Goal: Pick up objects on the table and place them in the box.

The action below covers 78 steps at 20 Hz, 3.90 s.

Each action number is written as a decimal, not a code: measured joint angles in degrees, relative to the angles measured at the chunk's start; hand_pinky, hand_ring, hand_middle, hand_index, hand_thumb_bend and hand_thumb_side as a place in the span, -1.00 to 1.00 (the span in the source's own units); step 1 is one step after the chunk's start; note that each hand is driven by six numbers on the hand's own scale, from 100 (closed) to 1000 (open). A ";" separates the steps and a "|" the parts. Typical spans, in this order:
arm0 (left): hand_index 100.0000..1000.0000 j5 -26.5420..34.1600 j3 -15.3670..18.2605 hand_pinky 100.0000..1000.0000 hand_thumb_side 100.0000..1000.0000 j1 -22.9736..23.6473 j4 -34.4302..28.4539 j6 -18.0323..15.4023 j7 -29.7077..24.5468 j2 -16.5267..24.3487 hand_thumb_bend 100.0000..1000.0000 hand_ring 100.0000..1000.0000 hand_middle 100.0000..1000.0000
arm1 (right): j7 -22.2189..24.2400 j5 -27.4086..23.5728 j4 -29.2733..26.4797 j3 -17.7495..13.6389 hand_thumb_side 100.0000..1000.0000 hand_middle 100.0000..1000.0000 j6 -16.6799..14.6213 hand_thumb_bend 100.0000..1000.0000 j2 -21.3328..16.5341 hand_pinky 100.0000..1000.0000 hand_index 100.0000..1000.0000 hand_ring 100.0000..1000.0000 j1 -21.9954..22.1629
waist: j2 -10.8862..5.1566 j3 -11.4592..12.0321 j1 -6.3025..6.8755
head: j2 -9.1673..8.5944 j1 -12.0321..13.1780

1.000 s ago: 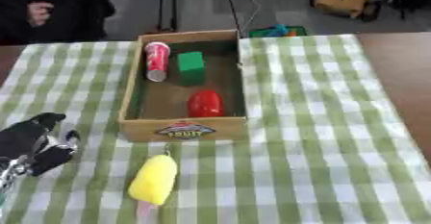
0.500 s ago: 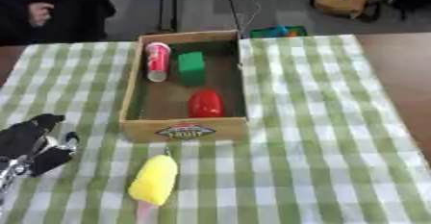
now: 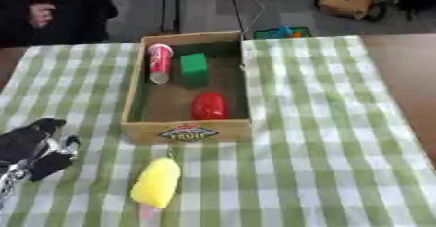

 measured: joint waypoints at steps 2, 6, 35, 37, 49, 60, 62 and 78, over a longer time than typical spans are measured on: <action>1.00 -0.01 0.00 -0.27 1.00 0.50 -0.95 0.19 -1.55 0.01 -1.00 0.43 0.77 | 0.00 0.00 0.00 0.00 0.45 -0.52 0.00 -1.00 0.00 -0.29 -0.21 -0.26 0.00 | 0.00 0.02 0.05 | 0.00 0.00; 1.00 -0.64 0.00 -0.31 1.00 0.99 -2.10 0.67 -4.21 0.03 -1.00 0.39 0.76 | 0.00 0.00 0.00 0.00 0.45 -0.52 0.00 -1.00 0.00 -0.29 -0.21 -0.26 0.01 | 0.00 0.03 0.11 | -0.01 0.01; 0.98 -0.80 0.58 -0.23 1.00 1.00 -2.91 1.56 -12.13 0.89 -0.40 0.21 0.66 | 0.05 -0.01 0.00 -0.01 0.44 -0.52 -0.05 -1.00 0.00 -0.28 -0.21 -0.25 0.01 | -0.09 0.02 0.42 | -0.05 0.26; 0.98 -0.23 0.66 -0.26 1.00 1.00 -2.72 1.27 -12.18 0.98 -0.31 0.20 0.65 | 0.05 -0.02 0.00 -0.01 0.43 -0.52 -0.05 -1.00 0.00 -0.28 -0.21 -0.26 0.01 | -0.09 0.01 0.44 | -0.05 0.26; 0.93 3.82 1.61 -0.41 1.00 1.03 -2.54 2.70 -12.06 1.02 -0.63 0.11 0.58 | 0.05 -0.04 0.00 -0.01 0.43 -0.52 -0.05 -1.00 0.00 -0.28 -0.21 -0.26 0.00 | 0.02 -0.01 0.46 | -0.47 0.27; 0.93 5.17 1.82 -0.44 0.66 1.10 -2.54 4.07 -11.88 1.02 -0.60 0.08 0.54 | 0.03 -0.06 0.00 -0.01 0.43 -0.52 -0.04 -1.00 0.00 -0.28 -0.22 -0.25 -0.01 | 0.03 0.01 0.46 | -0.51 0.44; 0.95 5.19 1.82 -0.42 0.68 1.10 -2.53 4.06 -11.89 1.02 -0.54 0.10 0.56 | 0.00 -0.07 0.00 -0.01 0.42 -0.52 -0.02 -1.00 0.00 -0.28 -0.22 -0.25 -0.01 | 0.05 0.00 0.46 | -0.51 0.44; 0.85 4.01 1.94 -0.49 0.12 0.99 -2.36 3.70 -11.80 0.99 -1.00 0.08 0.49 | -0.06 -0.27 0.00 -0.01 0.44 -0.52 0.02 -1.00 0.00 -0.29 -0.22 -0.26 -0.03 | 0.15 -0.11 0.46 | -0.54 0.48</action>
